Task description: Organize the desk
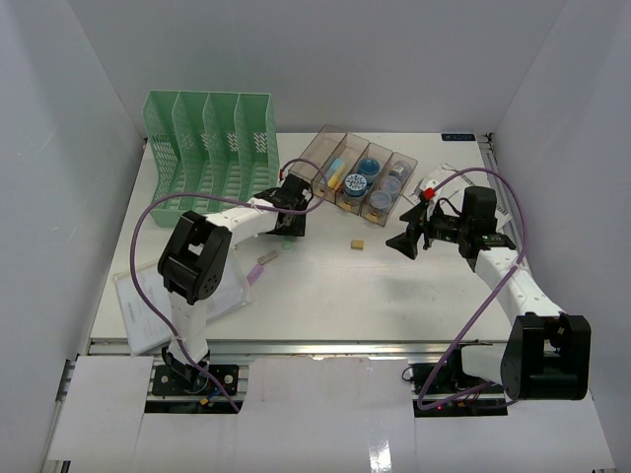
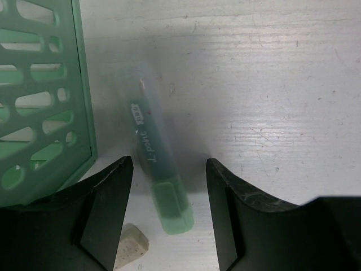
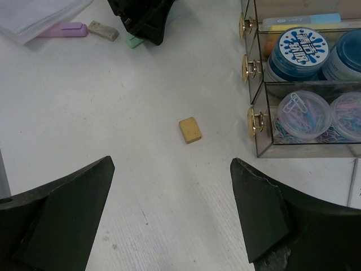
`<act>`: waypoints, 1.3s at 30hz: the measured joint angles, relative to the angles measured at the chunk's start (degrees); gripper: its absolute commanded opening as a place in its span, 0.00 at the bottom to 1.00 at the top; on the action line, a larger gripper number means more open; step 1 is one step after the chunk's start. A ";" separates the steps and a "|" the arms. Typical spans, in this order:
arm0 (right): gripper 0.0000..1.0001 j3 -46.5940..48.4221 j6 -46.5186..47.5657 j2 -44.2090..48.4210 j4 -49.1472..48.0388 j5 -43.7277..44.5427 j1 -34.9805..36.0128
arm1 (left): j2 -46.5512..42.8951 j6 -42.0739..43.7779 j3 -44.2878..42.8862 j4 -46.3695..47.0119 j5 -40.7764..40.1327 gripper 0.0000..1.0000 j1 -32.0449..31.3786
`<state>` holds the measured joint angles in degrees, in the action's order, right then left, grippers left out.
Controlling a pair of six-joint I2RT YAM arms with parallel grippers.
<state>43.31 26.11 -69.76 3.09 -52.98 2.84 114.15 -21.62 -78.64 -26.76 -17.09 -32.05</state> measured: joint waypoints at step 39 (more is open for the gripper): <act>0.90 -0.02 -0.02 1.88 0.00 -2.92 -1.71 | 2.03 13.63 -19.06 8.52 10.31 0.12 -6.26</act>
<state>43.29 26.09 -67.87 3.09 -55.90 1.13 116.18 -7.99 -97.70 -18.24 -6.79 -38.32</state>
